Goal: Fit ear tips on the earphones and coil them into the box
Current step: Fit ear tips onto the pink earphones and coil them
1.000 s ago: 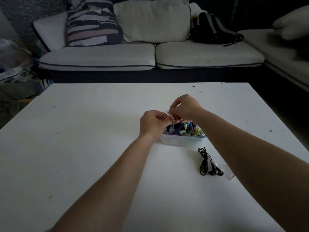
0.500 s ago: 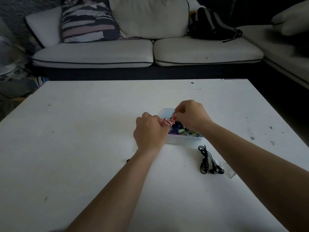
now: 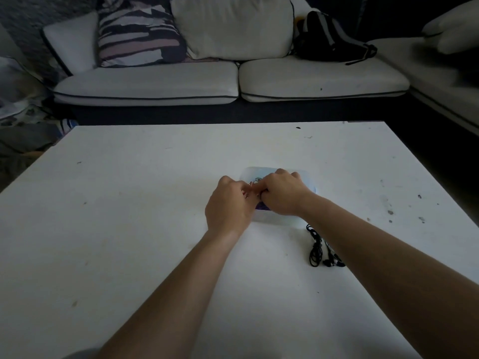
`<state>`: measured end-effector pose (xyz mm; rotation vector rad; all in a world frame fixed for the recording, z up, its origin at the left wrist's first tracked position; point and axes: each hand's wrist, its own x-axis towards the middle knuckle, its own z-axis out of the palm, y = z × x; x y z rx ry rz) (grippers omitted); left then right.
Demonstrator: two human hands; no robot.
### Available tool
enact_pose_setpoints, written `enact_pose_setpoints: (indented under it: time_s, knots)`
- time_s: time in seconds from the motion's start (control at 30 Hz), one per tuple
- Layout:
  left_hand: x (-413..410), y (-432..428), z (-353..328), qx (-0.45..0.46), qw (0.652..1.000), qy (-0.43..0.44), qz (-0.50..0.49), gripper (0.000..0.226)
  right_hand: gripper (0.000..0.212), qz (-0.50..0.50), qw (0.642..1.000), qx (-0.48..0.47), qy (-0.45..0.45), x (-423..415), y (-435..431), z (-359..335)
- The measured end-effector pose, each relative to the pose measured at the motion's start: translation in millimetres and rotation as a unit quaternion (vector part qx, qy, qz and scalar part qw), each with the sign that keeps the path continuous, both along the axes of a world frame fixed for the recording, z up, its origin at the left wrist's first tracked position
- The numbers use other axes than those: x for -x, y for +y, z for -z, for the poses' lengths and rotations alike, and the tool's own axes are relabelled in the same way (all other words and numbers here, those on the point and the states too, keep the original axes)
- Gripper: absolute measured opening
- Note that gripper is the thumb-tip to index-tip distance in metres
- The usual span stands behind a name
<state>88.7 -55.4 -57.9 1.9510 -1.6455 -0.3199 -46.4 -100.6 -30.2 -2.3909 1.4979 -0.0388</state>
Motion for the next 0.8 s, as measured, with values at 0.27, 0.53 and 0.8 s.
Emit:
enact_pose_setpoints:
  time_s: [0.27, 0.53, 0.8]
  knots:
    - [13, 20, -15, 0.058, 0.997, -0.014, 0.054, 0.012, 0.034, 0.147, 0.96, 0.034, -0.234, 43, 34, -26]
    - [43, 58, -3, -0.097, 0.976, 0.071, 0.183, 0.014, 0.012, 0.256, 0.947, -0.075, -0.18, 112, 72, 12]
    - [29, 78, -9, -0.142, 0.971, 0.128, 0.142, 0.007, 0.036, 0.281, 0.958, -0.054, -0.011, 89, 84, 43]
